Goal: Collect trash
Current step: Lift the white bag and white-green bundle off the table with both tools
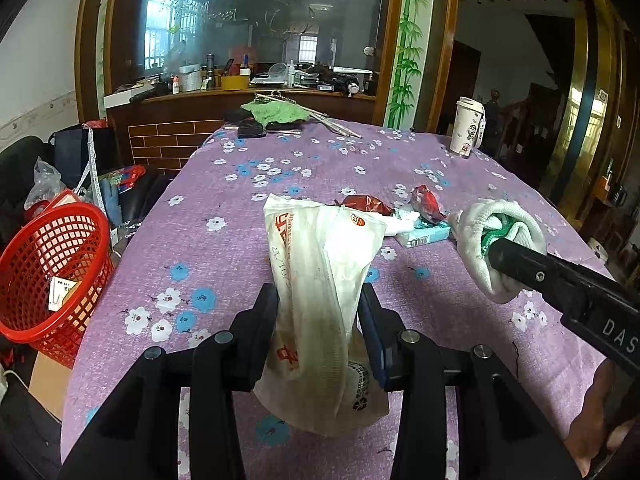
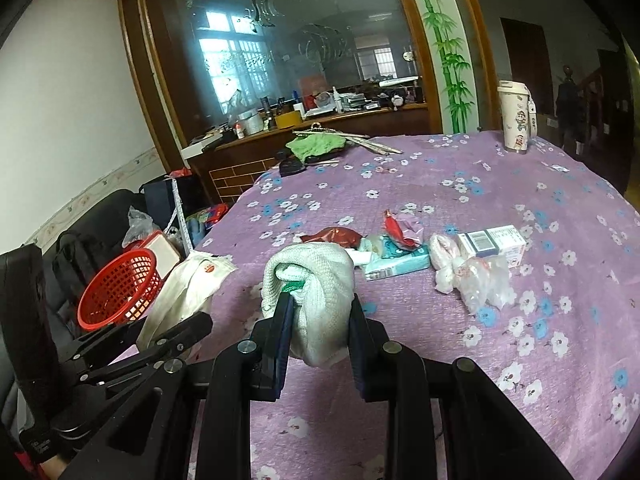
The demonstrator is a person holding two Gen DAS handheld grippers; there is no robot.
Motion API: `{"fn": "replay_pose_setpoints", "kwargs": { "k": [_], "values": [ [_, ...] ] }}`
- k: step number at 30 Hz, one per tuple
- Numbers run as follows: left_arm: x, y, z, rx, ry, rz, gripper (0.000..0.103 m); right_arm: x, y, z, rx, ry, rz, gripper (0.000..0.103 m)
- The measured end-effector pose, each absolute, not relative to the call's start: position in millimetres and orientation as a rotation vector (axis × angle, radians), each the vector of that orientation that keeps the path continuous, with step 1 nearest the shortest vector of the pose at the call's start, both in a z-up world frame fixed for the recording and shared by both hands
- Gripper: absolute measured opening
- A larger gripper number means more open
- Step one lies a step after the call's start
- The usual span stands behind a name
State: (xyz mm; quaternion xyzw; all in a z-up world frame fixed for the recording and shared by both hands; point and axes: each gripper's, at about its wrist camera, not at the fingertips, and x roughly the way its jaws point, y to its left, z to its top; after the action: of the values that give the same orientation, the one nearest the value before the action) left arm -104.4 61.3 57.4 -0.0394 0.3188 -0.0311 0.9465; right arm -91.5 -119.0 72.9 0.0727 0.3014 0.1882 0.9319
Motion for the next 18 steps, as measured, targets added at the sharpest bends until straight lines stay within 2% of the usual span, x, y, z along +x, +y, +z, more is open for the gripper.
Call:
{"fn": "replay_pose_setpoints", "kwargs": {
  "k": [18],
  "values": [
    [-111.7,74.8,61.7,-0.106,0.637,-0.040,0.039,-98.5,-106.9,75.8,0.122,0.620,0.385,0.028]
  ]
}}
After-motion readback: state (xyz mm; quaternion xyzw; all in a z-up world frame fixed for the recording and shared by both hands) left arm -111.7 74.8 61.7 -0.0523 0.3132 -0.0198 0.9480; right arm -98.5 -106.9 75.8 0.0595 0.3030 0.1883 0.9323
